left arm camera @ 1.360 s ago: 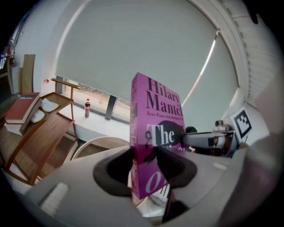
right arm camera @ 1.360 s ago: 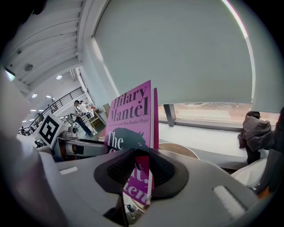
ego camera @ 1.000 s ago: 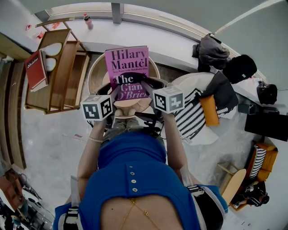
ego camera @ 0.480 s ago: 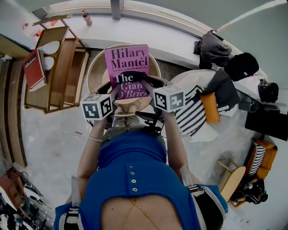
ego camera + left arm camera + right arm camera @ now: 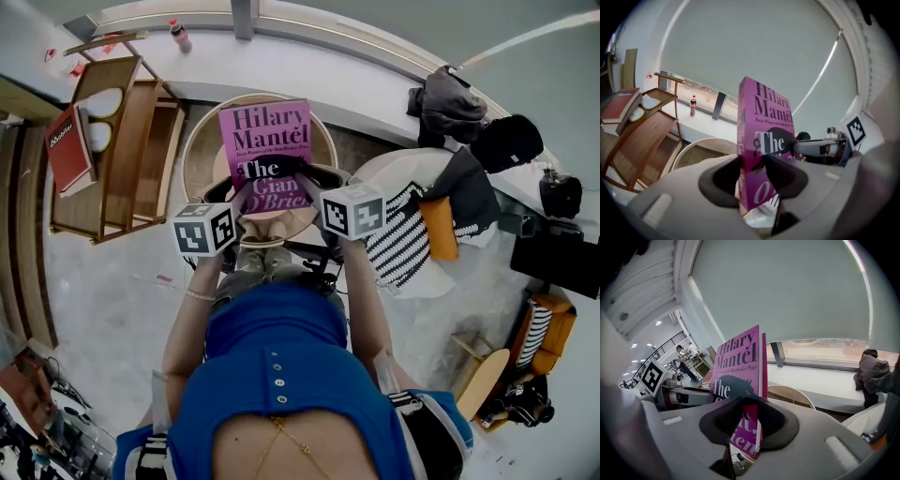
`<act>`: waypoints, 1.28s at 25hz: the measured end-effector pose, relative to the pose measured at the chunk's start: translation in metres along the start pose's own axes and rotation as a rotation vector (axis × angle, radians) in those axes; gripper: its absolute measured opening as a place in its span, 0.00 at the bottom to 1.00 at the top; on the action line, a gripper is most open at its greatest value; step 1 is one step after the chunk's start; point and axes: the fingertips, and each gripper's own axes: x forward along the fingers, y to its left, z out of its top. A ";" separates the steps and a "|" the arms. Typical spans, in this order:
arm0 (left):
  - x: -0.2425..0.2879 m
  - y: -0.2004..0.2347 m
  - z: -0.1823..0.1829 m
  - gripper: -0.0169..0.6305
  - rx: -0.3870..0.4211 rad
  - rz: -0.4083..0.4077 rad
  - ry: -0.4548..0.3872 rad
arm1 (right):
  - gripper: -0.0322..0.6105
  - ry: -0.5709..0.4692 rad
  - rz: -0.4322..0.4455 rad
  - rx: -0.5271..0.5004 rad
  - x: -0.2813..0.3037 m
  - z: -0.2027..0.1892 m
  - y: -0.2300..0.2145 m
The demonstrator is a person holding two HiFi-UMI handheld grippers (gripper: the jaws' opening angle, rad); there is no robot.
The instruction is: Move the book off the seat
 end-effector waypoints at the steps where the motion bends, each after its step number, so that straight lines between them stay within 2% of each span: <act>1: 0.002 0.001 0.000 0.28 -0.003 0.001 0.003 | 0.21 0.005 -0.004 0.001 0.001 0.001 -0.001; 7: 0.020 0.016 -0.006 0.28 -0.020 0.013 0.044 | 0.21 0.053 -0.003 0.022 0.020 -0.005 -0.012; 14: 0.079 0.055 -0.042 0.28 -0.058 0.032 0.144 | 0.21 0.156 0.007 0.083 0.082 -0.045 -0.050; 19: 0.135 0.099 -0.077 0.28 -0.073 0.062 0.195 | 0.21 0.208 0.010 0.157 0.147 -0.088 -0.085; 26: 0.212 0.172 -0.143 0.29 -0.144 0.102 0.258 | 0.21 0.267 -0.004 0.184 0.243 -0.157 -0.124; 32: 0.256 0.213 -0.192 0.28 -0.161 0.127 0.337 | 0.21 0.295 -0.023 0.297 0.298 -0.219 -0.149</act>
